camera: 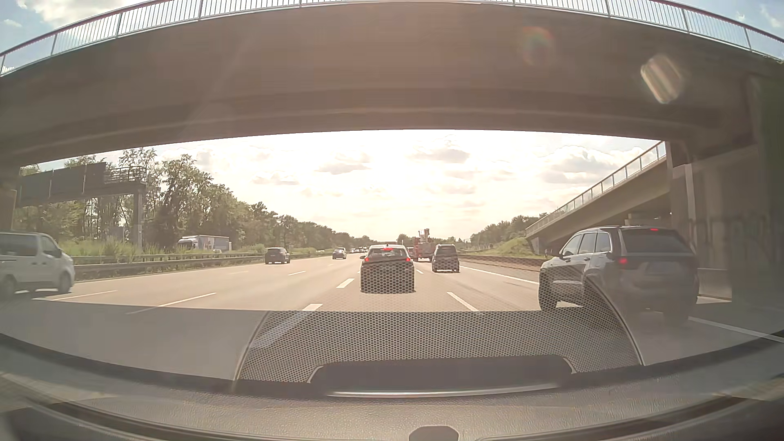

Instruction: Follow the waypoints while adhering to traffic rules and regulations

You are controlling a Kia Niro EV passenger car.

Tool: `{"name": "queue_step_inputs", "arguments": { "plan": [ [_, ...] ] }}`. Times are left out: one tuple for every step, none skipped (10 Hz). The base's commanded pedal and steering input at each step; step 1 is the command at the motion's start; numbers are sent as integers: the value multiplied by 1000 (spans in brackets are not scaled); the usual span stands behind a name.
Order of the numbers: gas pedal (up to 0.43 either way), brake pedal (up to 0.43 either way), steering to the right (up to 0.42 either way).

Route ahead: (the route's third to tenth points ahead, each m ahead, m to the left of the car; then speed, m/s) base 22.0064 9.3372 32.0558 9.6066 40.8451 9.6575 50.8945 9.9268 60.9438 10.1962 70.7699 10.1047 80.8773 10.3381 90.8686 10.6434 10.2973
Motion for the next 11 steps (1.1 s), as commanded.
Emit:
{"name": "queue_step_inputs", "arguments": {
  "plan": [
    [79,0,-7],
    [0,0,-6],
    [0,0,-6],
    [0,0,-6],
    [0,0,-6],
    [0,0,-6],
    [0,30,-6],
    [0,85,-6],
    [0,165,-6],
    [0,159,-6],
    [0,159,-6]
  ]
}}
